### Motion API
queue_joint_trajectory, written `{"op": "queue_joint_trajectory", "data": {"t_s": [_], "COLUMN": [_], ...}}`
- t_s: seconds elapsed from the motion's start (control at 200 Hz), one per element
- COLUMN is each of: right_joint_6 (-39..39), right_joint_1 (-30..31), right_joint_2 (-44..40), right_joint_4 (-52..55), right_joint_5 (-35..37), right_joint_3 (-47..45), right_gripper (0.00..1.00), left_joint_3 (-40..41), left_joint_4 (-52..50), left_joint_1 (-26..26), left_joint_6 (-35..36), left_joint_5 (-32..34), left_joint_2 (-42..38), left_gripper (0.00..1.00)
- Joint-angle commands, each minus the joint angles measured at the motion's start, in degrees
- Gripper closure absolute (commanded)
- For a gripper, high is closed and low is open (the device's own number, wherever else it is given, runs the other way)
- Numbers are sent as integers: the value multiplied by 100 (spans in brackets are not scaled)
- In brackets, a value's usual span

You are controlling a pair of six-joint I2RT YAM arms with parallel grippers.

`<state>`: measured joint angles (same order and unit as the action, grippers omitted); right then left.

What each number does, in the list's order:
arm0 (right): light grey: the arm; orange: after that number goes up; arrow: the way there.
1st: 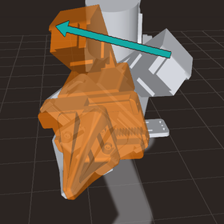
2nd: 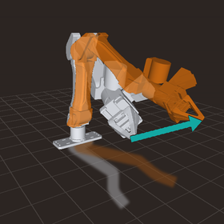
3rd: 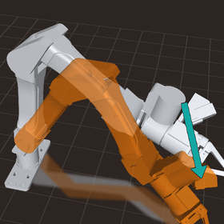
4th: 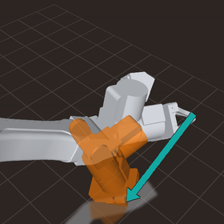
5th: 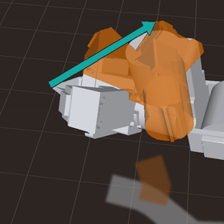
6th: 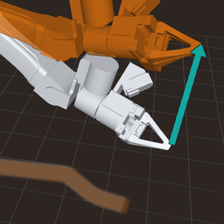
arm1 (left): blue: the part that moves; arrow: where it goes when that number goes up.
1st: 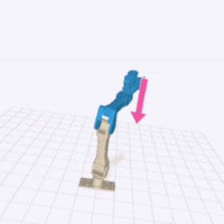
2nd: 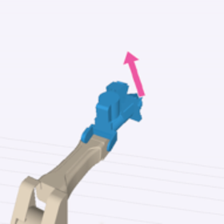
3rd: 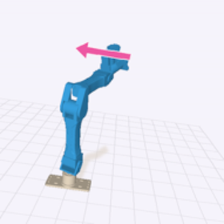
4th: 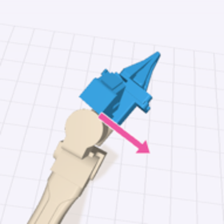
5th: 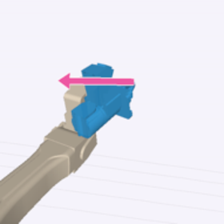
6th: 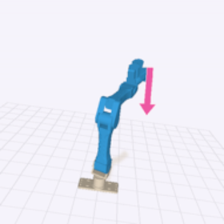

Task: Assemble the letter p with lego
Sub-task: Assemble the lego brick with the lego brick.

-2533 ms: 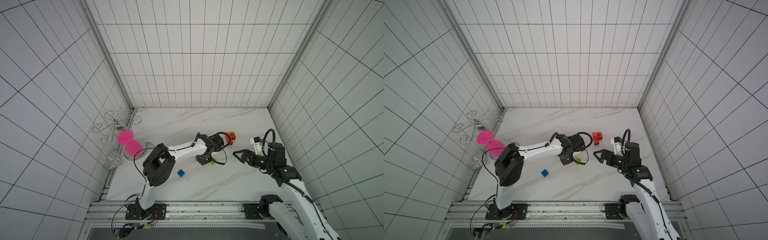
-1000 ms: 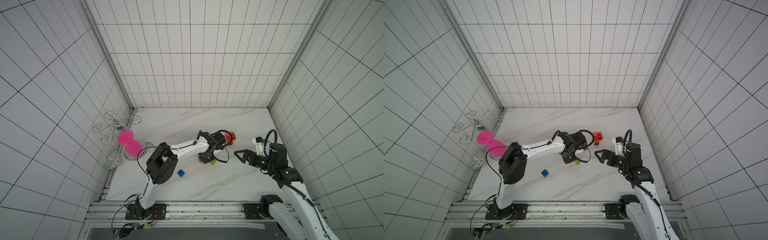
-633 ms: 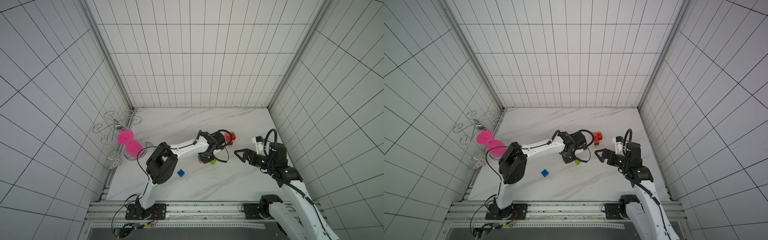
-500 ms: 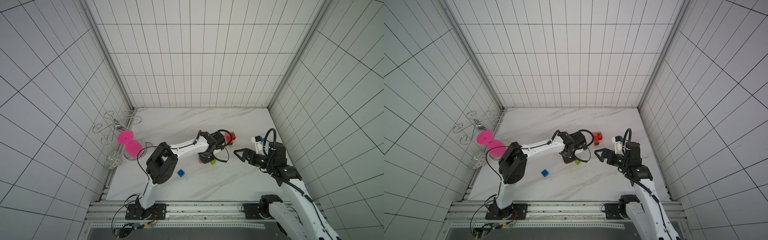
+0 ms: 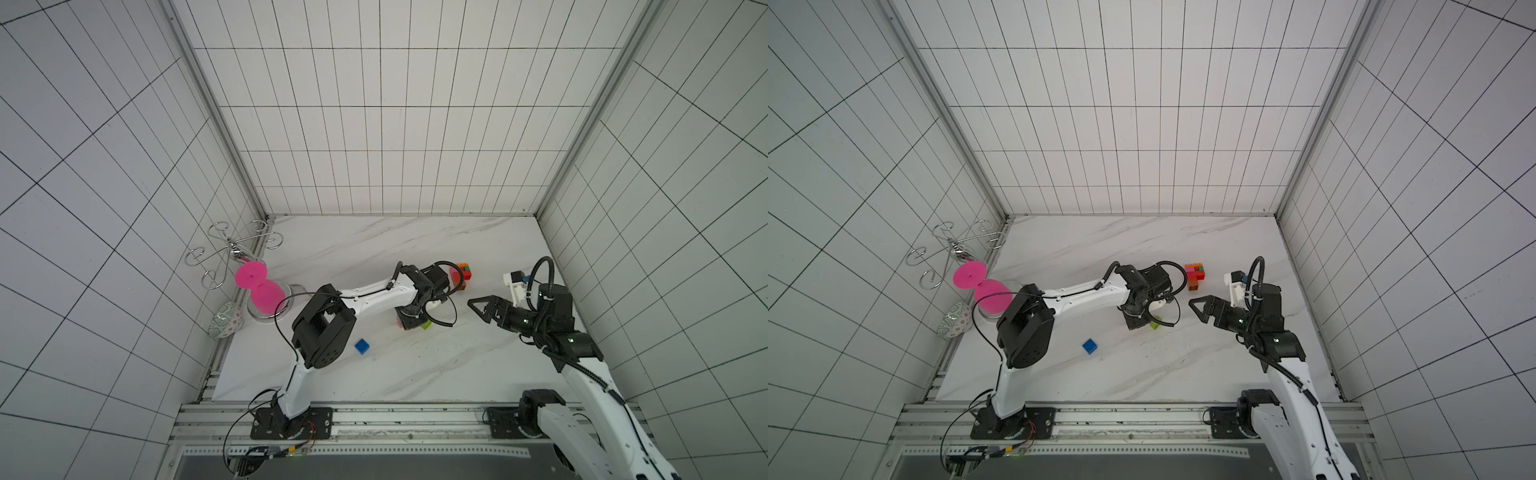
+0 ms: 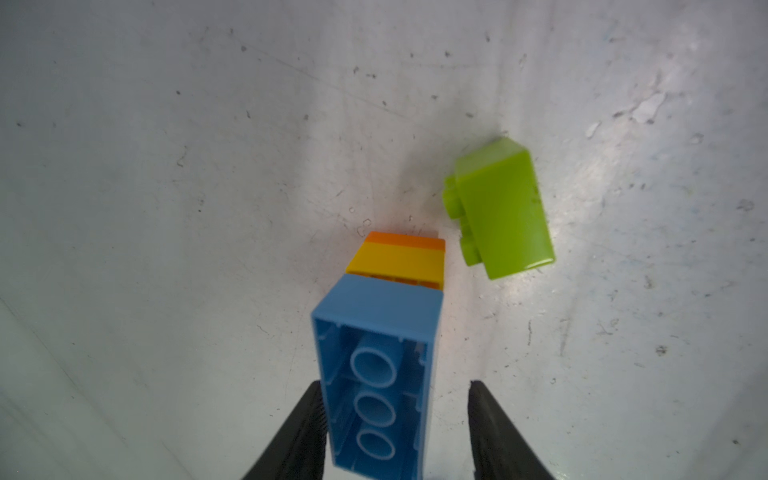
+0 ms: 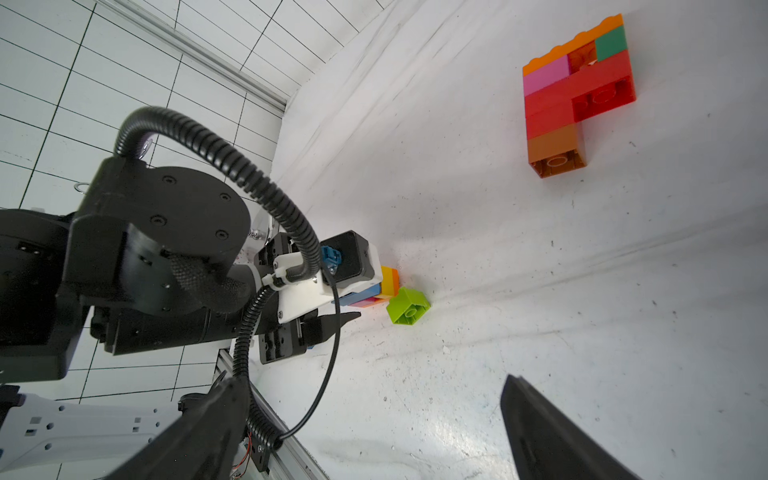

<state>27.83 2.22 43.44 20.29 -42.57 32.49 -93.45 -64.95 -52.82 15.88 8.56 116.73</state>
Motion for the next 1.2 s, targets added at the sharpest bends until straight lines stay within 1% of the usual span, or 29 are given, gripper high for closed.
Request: {"op": "queue_joint_trajectory", "data": {"t_s": [0.0,0.15,0.25,0.31,0.38,0.515,0.58,0.605,0.66,0.7,0.76,0.845,0.9,0.979,1.044,1.074,1.129,1.164,1.194], "right_joint_6": [3,20,14,-42,-95,-192,-238,-264,-369,-450,-549,-705,-785,-830,-854,-854,-872,-868,-861], "right_joint_1": [-80,-77,-18,166,642,1938,2375,2523,2868,3111,3429,3838,4056,4330,4482,4534,4606,4637,4661], "right_joint_2": [-3,122,245,360,515,980,1329,1449,1709,1932,2275,2820,3130,3545,3868,4016,4251,4391,4502], "right_joint_4": [-92,-72,-21,105,288,351,477,520,518,561,680,897,1028,1191,1287,1324,1407,1422,1423], "right_joint_5": [-117,-133,-109,75,563,1743,2035,2137,2364,2549,2884,3313,3566,3944,4179,4256,4357,4404,4427], "right_joint_3": [-164,-136,-86,11,160,510,788,893,1108,1309,1638,2124,2435,2842,3124,3257,3460,3565,3656], "right_gripper": [1,1,1,1,1,1,2,0,6,12,19,30,33,40,44,50,57,59,67], "left_joint_3": [-87,-82,20,226,647,1605,2040,2220,2641,2973,3534,4338,4879,5564,5999,6161,6423,6611,6750], "left_joint_4": [68,91,221,420,860,1854,2317,2528,3015,3362,3982,4883,5352,6018,6466,6620,6866,7033,7183], "left_joint_1": [-36,-35,14,98,280,814,1081,1193,1420,1618,1959,2383,2536,2549,2558,2566,2574,2583,2603], "left_joint_6": [-47,-276,-614,-923,-1266,-1834,-2112,-2249,-2529,-2788,-3143,-3628,-3791,-3930,-4023,-4039,-4046,-4057,-4072], "left_joint_5": [-17,56,244,274,89,-349,-530,-587,-773,-851,-1197,-1448,-1317,-888,-713,-665,-554,-514,-480], "left_joint_2": [-510,-939,-1158,-1321,-1623,-2402,-2847,-3039,-3453,-3758,-4213,-4900,-5323,-5887,-6243,-6358,-6504,-6580,-6616], "left_gripper": [46,37,35,35,33,31,31,31,30,31,30,30,30,29,28,28,28,28,28]}}
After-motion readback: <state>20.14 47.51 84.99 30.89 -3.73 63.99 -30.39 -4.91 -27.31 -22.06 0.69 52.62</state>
